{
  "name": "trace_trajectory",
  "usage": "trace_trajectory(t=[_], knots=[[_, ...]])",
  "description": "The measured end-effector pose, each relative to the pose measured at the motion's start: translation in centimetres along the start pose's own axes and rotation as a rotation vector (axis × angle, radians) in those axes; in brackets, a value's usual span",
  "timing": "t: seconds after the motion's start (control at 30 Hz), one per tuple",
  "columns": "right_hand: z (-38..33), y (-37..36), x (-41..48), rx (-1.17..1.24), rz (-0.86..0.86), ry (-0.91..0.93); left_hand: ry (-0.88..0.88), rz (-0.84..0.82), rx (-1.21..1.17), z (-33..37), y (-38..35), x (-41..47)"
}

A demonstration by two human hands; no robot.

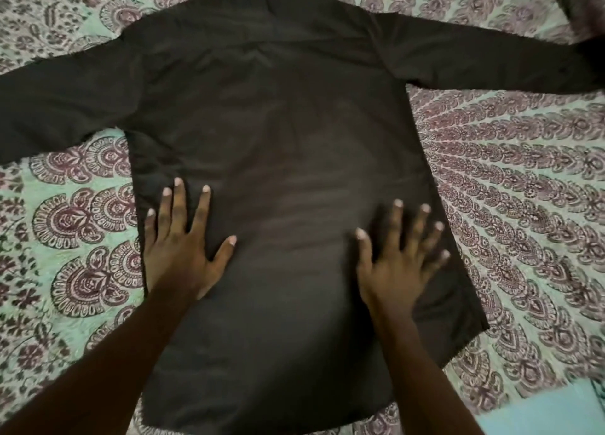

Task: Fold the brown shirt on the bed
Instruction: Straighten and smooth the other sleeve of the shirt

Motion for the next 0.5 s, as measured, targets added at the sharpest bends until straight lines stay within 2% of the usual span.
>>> trace_trajectory(t=[0.07,0.13,0.3,0.4,0.5], knots=[[-3.4,-1.3,-1.8,-0.024,-0.075,0.190,-0.003,-0.006,0.000,-0.1,-0.2,-0.1],[-3.1,-2.0,-3.6,-0.052,-0.136,0.209,-0.009,-0.023,-0.006,-0.2,-0.4,0.0],[5.6,0.1,-7.6,-0.073,-0.079,-0.049,-0.055,-0.096,-0.001,-0.1,-0.8,-1.2],[9.2,1.3,-9.8,-0.043,-0.055,-0.182,-0.214,-0.150,0.002,0.7,-1.1,-5.7],[9.5,1.2,-11.1,-0.016,-0.135,-0.269,-0.417,-0.223,-0.012,1.7,-1.5,-12.6]])
Point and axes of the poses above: each hand's wrist, its own x-axis towards the middle knuckle, its own y-axis out of the back of the hand, z = x × y, the point moved 8 cm from there along x, towards the middle knuckle, and after that the axes turned 2 degrees about -z, right-handed, at the moved point
